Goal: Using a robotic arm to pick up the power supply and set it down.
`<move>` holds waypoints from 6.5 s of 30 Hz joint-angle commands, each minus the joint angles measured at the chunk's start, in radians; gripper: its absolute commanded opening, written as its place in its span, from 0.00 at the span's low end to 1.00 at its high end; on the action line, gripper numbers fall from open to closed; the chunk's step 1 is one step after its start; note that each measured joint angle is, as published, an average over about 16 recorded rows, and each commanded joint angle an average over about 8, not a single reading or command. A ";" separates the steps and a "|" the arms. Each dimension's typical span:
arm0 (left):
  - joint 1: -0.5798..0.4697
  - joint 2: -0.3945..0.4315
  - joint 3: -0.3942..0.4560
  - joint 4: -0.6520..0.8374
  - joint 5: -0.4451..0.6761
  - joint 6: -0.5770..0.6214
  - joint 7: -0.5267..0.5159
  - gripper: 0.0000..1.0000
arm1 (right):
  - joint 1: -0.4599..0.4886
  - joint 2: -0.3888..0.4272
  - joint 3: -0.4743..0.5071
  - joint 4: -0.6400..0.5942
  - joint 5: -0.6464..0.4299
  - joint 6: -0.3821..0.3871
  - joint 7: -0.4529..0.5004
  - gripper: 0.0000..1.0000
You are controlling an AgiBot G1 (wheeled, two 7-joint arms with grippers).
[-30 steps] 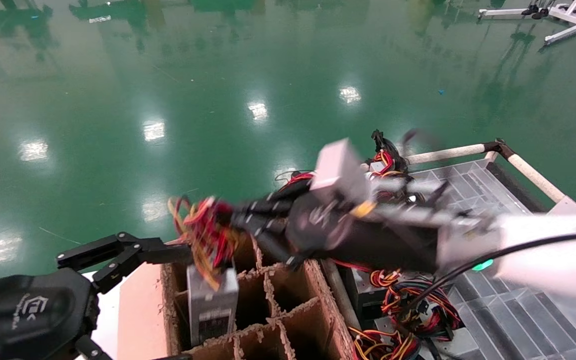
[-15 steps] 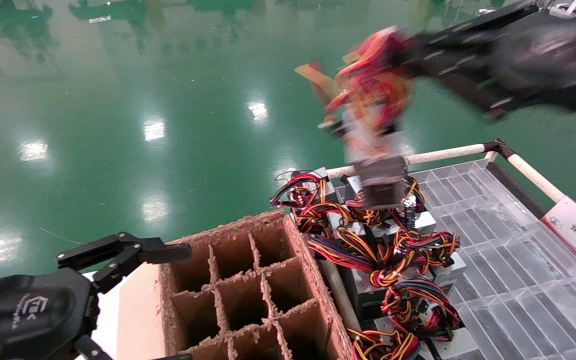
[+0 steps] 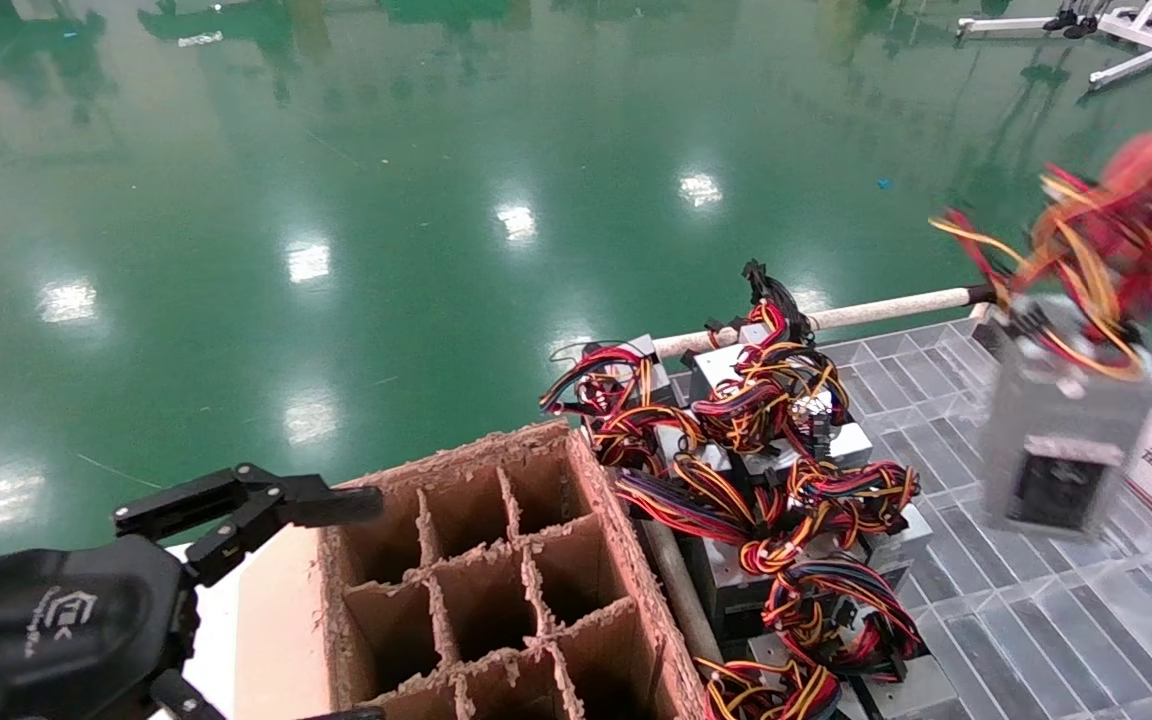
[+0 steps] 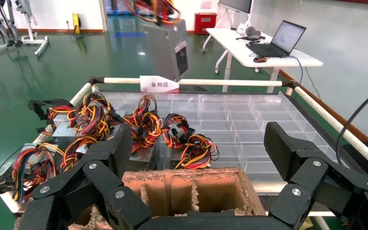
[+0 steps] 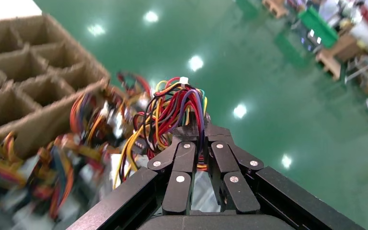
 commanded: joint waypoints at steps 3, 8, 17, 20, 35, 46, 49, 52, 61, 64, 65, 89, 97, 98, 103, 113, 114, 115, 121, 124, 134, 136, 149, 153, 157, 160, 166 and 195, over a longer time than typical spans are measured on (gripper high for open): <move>0.000 0.000 0.000 0.000 0.000 0.000 0.000 1.00 | -0.005 0.093 -0.079 0.032 0.047 0.001 -0.001 0.00; 0.000 0.000 0.000 0.000 0.000 0.000 0.000 1.00 | -0.032 0.139 -0.165 0.034 0.075 0.004 -0.027 0.00; 0.000 0.000 0.000 0.000 0.000 0.000 0.000 1.00 | -0.079 0.105 -0.311 -0.016 0.109 0.004 -0.096 0.00; 0.000 0.000 0.000 0.000 0.000 0.000 0.000 1.00 | -0.090 0.079 -0.355 -0.047 0.125 0.005 -0.123 0.00; 0.000 0.000 0.000 0.000 0.000 0.000 0.000 1.00 | -0.146 -0.033 -0.490 -0.276 0.220 0.019 -0.272 0.00; 0.000 0.000 0.000 0.000 0.000 0.000 0.000 1.00 | -0.233 -0.080 -0.500 -0.464 0.344 0.022 -0.390 0.00; 0.000 0.000 0.000 0.000 0.000 0.000 0.000 1.00 | -0.276 -0.083 -0.489 -0.514 0.407 0.020 -0.411 0.00; 0.000 0.000 0.000 0.000 0.000 0.000 0.000 1.00 | -0.331 -0.088 -0.472 -0.560 0.484 0.018 -0.429 0.00; 0.000 0.000 0.000 0.000 0.000 0.000 0.000 1.00 | -0.521 -0.114 -0.415 -0.647 0.709 0.013 -0.465 0.00; 0.000 0.000 0.000 0.000 0.000 0.000 0.000 1.00 | -0.594 -0.117 -0.391 -0.664 0.788 0.011 -0.470 0.00; 0.000 0.000 0.000 0.000 0.000 0.000 0.000 1.00 | -0.620 -0.118 -0.381 -0.669 0.815 0.011 -0.470 0.00; 0.000 0.000 0.000 0.000 0.000 0.000 0.000 1.00 | -1.117 -0.118 -0.246 -0.702 1.197 0.020 -0.540 0.45; 0.000 0.000 0.000 0.000 0.000 0.000 0.000 1.00 | -1.137 -0.119 -0.242 -0.703 1.210 0.022 -0.541 1.00; 0.000 0.000 0.000 0.000 0.000 0.000 0.000 1.00 | -1.135 -0.119 -0.243 -0.703 1.209 0.022 -0.541 1.00; 0.000 0.000 0.000 0.000 0.000 0.000 0.000 1.00 | -1.123 -0.110 -0.243 -0.685 1.204 0.029 -0.537 1.00; 0.000 0.000 0.000 0.000 0.000 0.000 0.000 1.00 | -1.088 -0.031 -0.233 -0.560 1.208 0.055 -0.500 1.00; 0.000 0.000 0.000 0.000 0.000 0.000 0.000 1.00 | -1.088 -0.024 -0.232 -0.548 1.210 0.057 -0.495 1.00; 0.000 0.000 0.000 0.001 0.000 0.000 0.000 1.00 | -1.088 -0.017 -0.230 -0.536 1.212 0.059 -0.492 1.00; 0.000 0.000 0.000 0.001 0.000 -0.001 0.000 1.00 | -1.087 0.000 -0.227 -0.506 1.217 0.065 -0.483 1.00; 0.000 0.000 0.000 0.001 0.000 -0.001 0.000 1.00 | -1.087 -0.002 -0.227 -0.510 1.217 0.065 -0.485 1.00; 0.000 0.000 0.000 0.001 0.000 -0.001 0.000 1.00 | -1.087 -0.010 -0.228 -0.523 1.217 0.065 -0.488 1.00; 0.000 0.000 0.000 0.001 0.000 -0.001 0.000 1.00 | -1.087 -0.011 -0.228 -0.525 1.217 0.065 -0.489 1.00; 0.000 0.000 0.000 0.001 0.000 -0.001 0.000 1.00 | -1.087 -0.054 -0.227 -0.561 1.222 0.080 -0.503 1.00; 0.000 0.000 0.000 0.001 0.000 -0.001 0.000 1.00 | -1.080 -0.083 -0.230 -0.597 1.216 0.083 -0.512 1.00; 0.000 0.000 0.000 0.001 0.000 -0.001 0.000 1.00 | -1.070 -0.102 -0.242 -0.640 1.193 0.087 -0.520 1.00; 0.000 0.000 0.000 0.001 0.000 -0.001 0.000 1.00 | -1.053 -0.103 -0.263 -0.664 1.152 0.097 -0.531 1.00; 0.000 0.000 0.000 0.001 0.000 -0.001 0.000 1.00 | -0.965 -0.061 -0.327 -0.661 1.012 0.133 -0.524 1.00; 0.001 -0.001 0.000 0.001 -0.001 -0.001 0.000 1.00 | -0.624 0.059 -0.318 -0.380 0.687 0.105 -0.216 1.00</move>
